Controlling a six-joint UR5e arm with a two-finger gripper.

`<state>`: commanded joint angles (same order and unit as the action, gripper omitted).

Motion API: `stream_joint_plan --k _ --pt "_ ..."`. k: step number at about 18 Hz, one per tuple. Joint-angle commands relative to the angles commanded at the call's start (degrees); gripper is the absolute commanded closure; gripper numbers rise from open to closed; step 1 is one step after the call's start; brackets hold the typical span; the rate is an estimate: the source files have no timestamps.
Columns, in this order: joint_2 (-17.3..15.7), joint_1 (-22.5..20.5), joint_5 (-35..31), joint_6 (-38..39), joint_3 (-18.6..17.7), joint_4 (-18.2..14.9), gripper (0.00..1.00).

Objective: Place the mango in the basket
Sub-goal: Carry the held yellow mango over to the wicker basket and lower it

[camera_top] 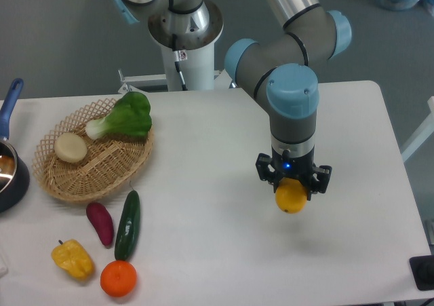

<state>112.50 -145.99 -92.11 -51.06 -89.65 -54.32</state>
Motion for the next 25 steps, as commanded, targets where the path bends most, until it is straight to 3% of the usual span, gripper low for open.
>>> stream_joint_plan --k 9,14,17,21,25 --pt "-0.61 -0.17 0.79 0.0 0.18 -0.7 0.81" --pt "-5.0 -0.27 6.06 0.09 -0.87 -4.39 0.81" --pt "-9.39 4.47 6.85 0.09 -4.99 -5.36 0.82" --pt "-14.06 14.47 5.89 -0.61 -12.38 -4.57 0.82" --pt "-14.41 25.81 4.49 -0.53 -13.36 -4.39 0.81"
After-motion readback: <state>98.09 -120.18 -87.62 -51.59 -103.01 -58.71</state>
